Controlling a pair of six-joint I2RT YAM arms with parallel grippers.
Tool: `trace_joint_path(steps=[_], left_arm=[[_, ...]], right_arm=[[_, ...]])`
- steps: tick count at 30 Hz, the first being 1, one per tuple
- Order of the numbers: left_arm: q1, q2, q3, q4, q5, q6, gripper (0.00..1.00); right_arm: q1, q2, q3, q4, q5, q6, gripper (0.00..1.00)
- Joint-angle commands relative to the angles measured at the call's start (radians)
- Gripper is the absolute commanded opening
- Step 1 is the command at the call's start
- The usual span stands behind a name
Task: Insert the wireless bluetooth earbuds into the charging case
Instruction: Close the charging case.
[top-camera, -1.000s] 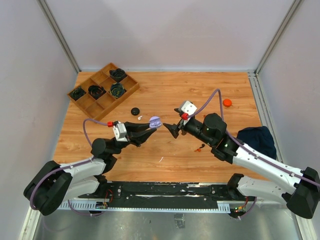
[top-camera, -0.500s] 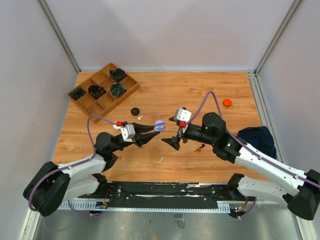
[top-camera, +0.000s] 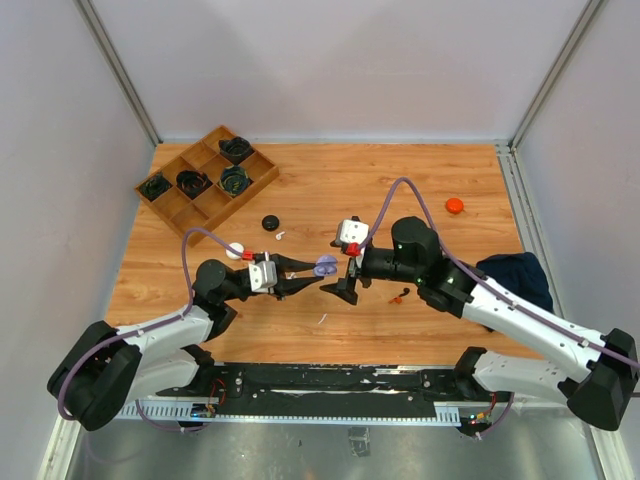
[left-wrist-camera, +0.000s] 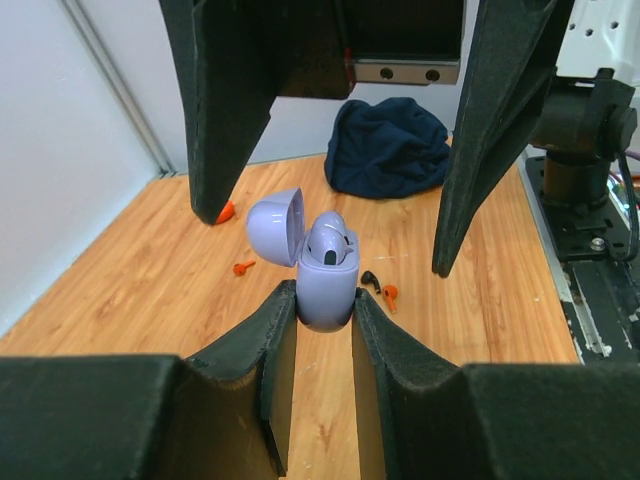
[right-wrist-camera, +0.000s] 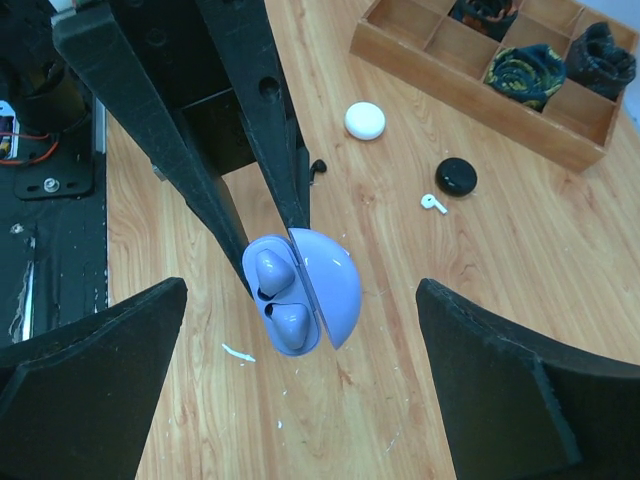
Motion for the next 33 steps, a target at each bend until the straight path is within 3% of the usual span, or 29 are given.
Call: trace_joint_path(steps=[1, 9, 19, 27, 33], left_arm=[[-0.007, 0.002, 0.029, 0.038, 0.035, -0.004, 0.00], [-0.007, 0.021, 0.018, 0.076, -0.051, -0.069, 0.00], [-0.007, 0.047, 0.036, 0.020, -0.156, -0.108, 0.00], [-0.007, 0.086, 0.049, -0.046, -0.239, -0.192, 0.00], [-0.007, 0.161, 0.173, -0.333, -0.375, -0.407, 0.00]], right_arm=[[-0.009, 0.026, 0.047, -0.027, -0.056, -0.023, 0.99], [-0.009, 0.022, 0.059, -0.061, -0.155, -0.033, 0.96], [-0.009, -0.039, 0.032, -0.070, -0.136, -0.025, 0.96], [-0.009, -0.075, 0.011, -0.072, 0.120, 0.014, 0.96], [-0.009, -0.085, -0.026, -0.077, 0.346, 0.093, 0.96]])
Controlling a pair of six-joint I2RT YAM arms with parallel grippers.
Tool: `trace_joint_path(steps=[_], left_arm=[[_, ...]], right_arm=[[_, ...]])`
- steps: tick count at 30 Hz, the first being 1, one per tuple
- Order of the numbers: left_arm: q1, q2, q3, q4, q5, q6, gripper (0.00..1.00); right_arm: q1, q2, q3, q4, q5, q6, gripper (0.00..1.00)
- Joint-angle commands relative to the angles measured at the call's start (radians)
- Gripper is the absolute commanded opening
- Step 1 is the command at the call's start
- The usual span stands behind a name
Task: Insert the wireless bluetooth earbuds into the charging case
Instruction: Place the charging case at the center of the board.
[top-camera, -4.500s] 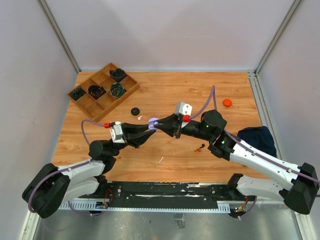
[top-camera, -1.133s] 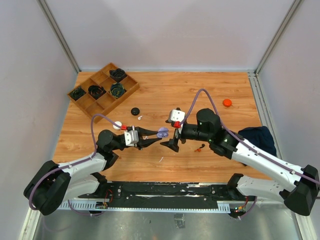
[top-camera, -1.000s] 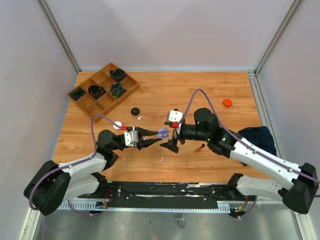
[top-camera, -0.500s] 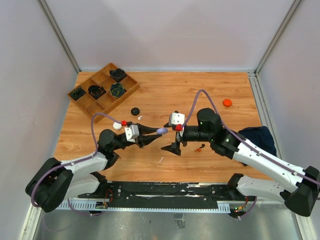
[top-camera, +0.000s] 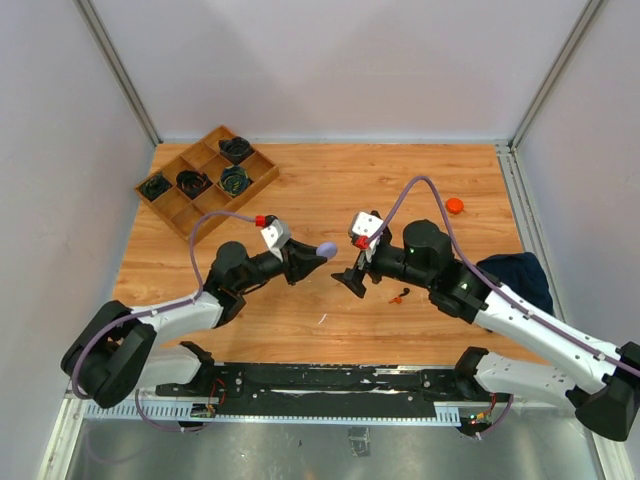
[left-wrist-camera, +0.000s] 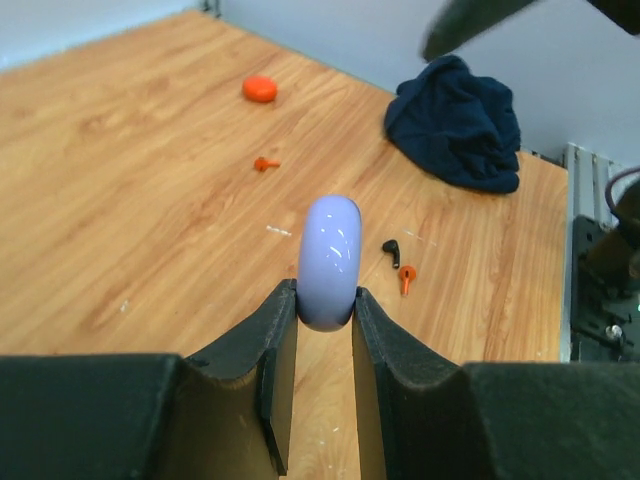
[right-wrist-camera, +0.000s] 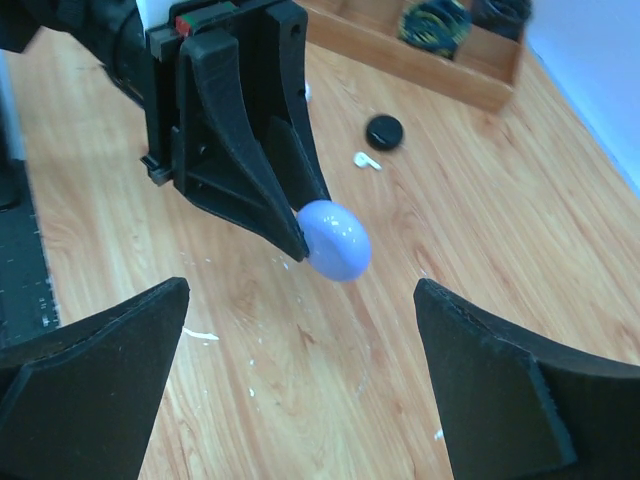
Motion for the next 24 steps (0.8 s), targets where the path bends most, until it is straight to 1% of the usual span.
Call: trace_joint_path(steps=[1, 4, 10, 18, 24], left_arm=[[-0.007, 0.069, 0.136, -0.254, -0.123, -0.195, 0.00], [-0.007, 0.149, 0.212, -0.388, -0.132, -0.281, 0.00], [-0.007, 0.309, 0.313, -0.484, -0.131, -0.433, 0.06], [-0.007, 0.507, 0.397, -0.490, -0.106, -0.577, 0.11], [-0.007, 0.586, 0.432, -0.490, -0.113, -0.648, 0.15]], right_arm=[[-0.007, -0.017, -0.041, -0.001, 0.219, 0.084, 0.97], [-0.006, -0.026, -0.070, -0.001, 0.287, 0.117, 0.97], [-0.006, -0.053, -0.128, 0.022, 0.370, 0.147, 0.97], [-0.007, -0.072, -0.165, 0.034, 0.391, 0.142, 0.97], [-0.006, -0.084, -0.179, 0.034, 0.401, 0.131, 0.98]])
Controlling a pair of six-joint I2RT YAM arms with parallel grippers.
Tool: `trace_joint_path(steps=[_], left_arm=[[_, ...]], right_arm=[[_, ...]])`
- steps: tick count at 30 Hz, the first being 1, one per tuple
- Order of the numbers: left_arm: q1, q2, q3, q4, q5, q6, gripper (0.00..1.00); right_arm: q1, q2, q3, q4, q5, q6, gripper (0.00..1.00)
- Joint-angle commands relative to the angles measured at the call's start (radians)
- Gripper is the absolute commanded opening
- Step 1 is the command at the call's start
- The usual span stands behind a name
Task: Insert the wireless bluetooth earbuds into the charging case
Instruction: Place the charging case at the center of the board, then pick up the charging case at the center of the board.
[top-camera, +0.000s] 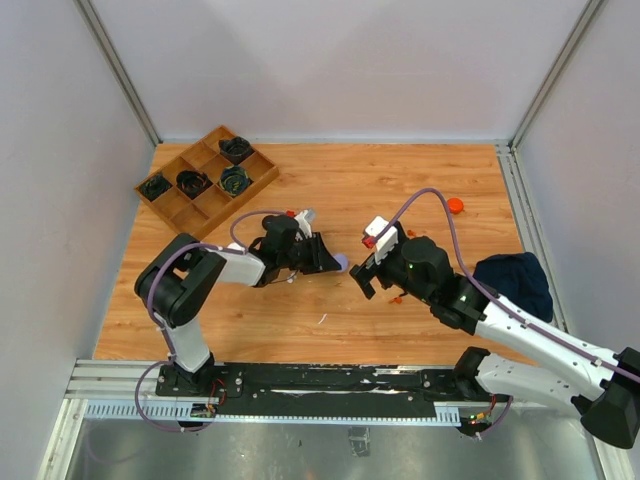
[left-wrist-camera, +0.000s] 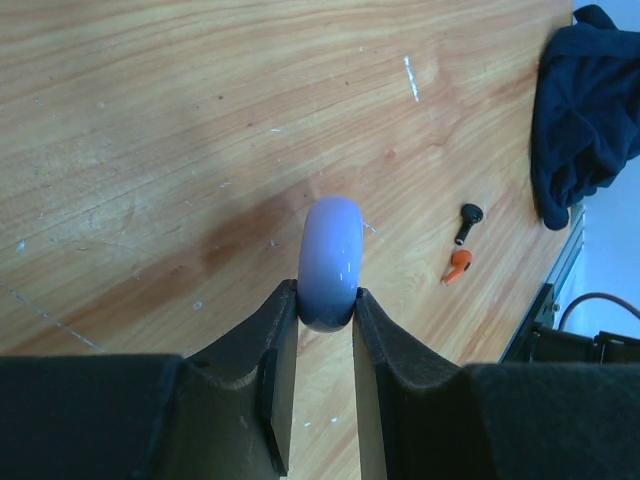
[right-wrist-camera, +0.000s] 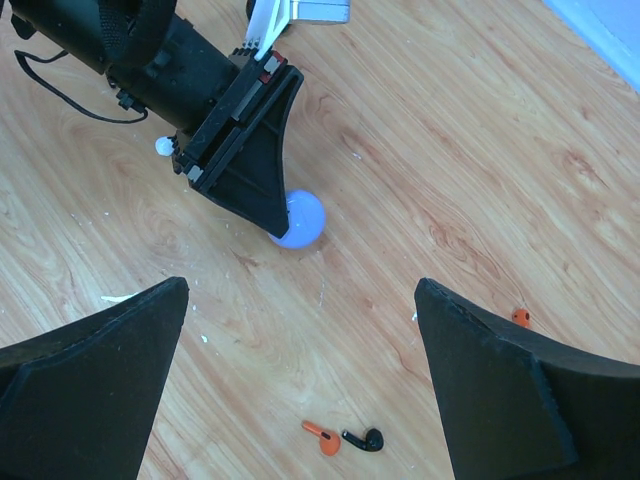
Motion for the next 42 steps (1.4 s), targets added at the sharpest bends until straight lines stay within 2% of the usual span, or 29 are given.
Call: trace_joint_path(steps=[1, 5, 10, 16, 21, 25, 34, 38, 42], left_arm=[[-0.007, 0.045, 0.044, 0.007, 0.002, -0.087, 0.15], [-0.007, 0.059, 0.035, 0.007, -0.022, -0.130, 0.21], [-0.007, 0.045, -0.002, 0.007, -0.046, -0.163, 0.35], [-0.007, 0.018, -0.039, -0.007, -0.092, -0.181, 0.44], [-0.007, -0.012, -0.041, -0.060, -0.138, -0.168, 0.59], [-0.007, -0.077, -0.039, -0.142, -0.218, -0.136, 0.61], [-0.007, -0.238, 0.031, -0.445, -0.474, 0.007, 0.65], [-0.004, -0.304, 0.058, -0.581, -0.631, 0.049, 0.70], [0.017, -0.364, 0.064, -0.660, -0.726, 0.077, 0.77]], right_arm=[[-0.008, -0.021, -0.018, 0.030, 0.035, 0.001, 0.98], [-0.007, -0.019, -0.022, 0.032, 0.027, -0.004, 0.98], [-0.006, -0.021, -0.024, 0.032, 0.022, -0.007, 0.98], [-0.007, -0.029, -0.025, 0.031, 0.014, -0.009, 0.98], [-0.007, -0.044, -0.029, 0.031, 0.013, -0.008, 0.98], [-0.007, -0.050, -0.031, 0.028, 0.010, -0.007, 0.99], [-0.007, -0.046, -0.024, 0.017, 0.015, -0.010, 0.99], [-0.007, -0.046, -0.024, 0.013, 0.020, -0.010, 0.99], [-0.006, -0.040, -0.024, 0.014, 0.019, -0.011, 0.99]])
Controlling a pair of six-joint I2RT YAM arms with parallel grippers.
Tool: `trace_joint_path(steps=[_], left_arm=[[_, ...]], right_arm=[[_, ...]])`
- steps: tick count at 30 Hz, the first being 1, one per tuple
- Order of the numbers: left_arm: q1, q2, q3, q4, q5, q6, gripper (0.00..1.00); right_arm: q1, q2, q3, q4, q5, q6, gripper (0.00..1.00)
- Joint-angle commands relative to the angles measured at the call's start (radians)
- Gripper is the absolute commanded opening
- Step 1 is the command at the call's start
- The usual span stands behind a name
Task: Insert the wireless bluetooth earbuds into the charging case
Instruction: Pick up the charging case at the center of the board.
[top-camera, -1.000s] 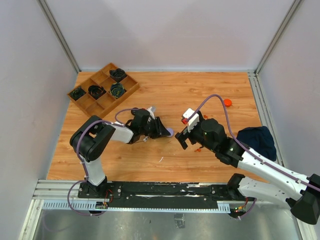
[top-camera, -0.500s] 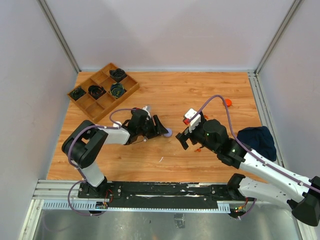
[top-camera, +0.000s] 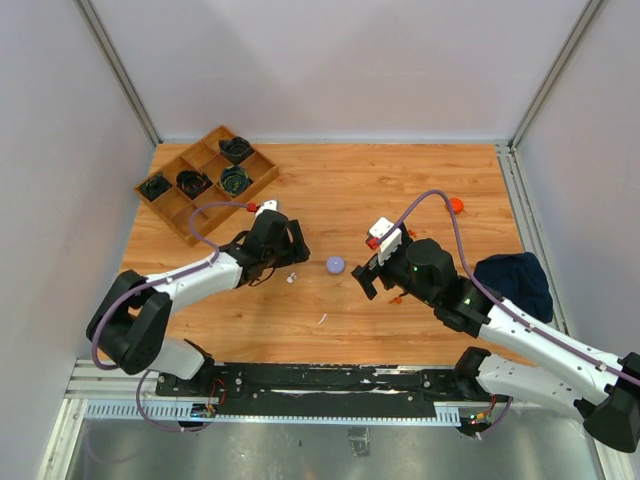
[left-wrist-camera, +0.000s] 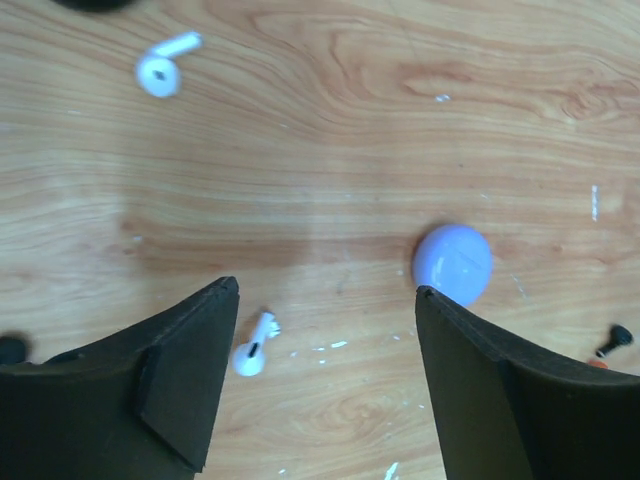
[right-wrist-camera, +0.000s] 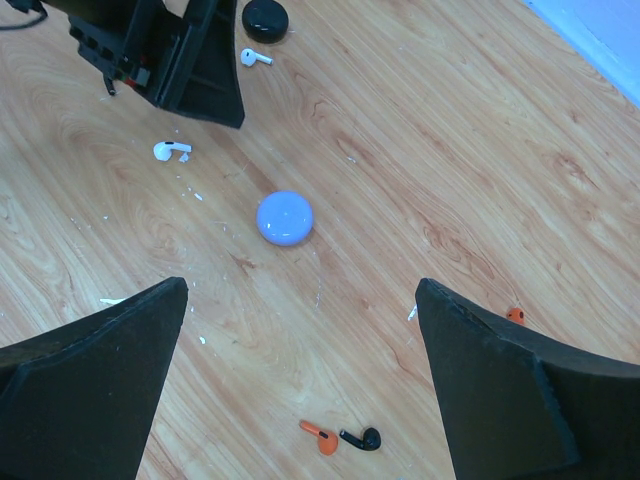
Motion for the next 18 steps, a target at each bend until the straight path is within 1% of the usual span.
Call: trace_joint_path(steps=[1, 2, 5, 9, 10, 11, 15, 18], left_arm=[[0.028, -0.073, 0.024, -0.141, -0.178, 0.064, 0.78], [0.043, -0.087, 0.019, -0.148, -0.187, 0.070, 0.78], [0.090, -0.125, 0.009, -0.180, -0.241, 0.061, 0.86], [0.149, -0.161, 0.007, -0.206, -0.284, 0.073, 0.90], [0.166, -0.166, 0.005, -0.206, -0.284, 0.074, 0.98], [0.189, -0.165, 0.005, -0.206, -0.270, 0.074, 0.99], [0.291, -0.129, 0.022, -0.232, -0.224, 0.049, 0.99], [0.307, -0.121, 0.022, -0.220, -0.275, 0.055, 0.99]], right_arm=[[-0.006, -0.001, -0.003, 0.007, 0.008, -0.010, 0.98], [-0.007, 0.001, -0.002, 0.006, 0.008, -0.010, 0.99], [-0.007, 0.000, -0.001, 0.003, 0.006, -0.009, 0.99], [-0.006, -0.004, -0.002, 0.002, 0.004, -0.010, 0.99], [-0.007, -0.001, -0.002, 0.002, 0.001, -0.010, 0.98], [-0.008, 0.002, -0.001, 0.002, -0.002, -0.010, 0.98], [-0.007, 0.005, -0.001, 0.003, -0.008, -0.010, 0.99], [-0.007, 0.001, -0.002, 0.002, -0.006, -0.010, 0.98]])
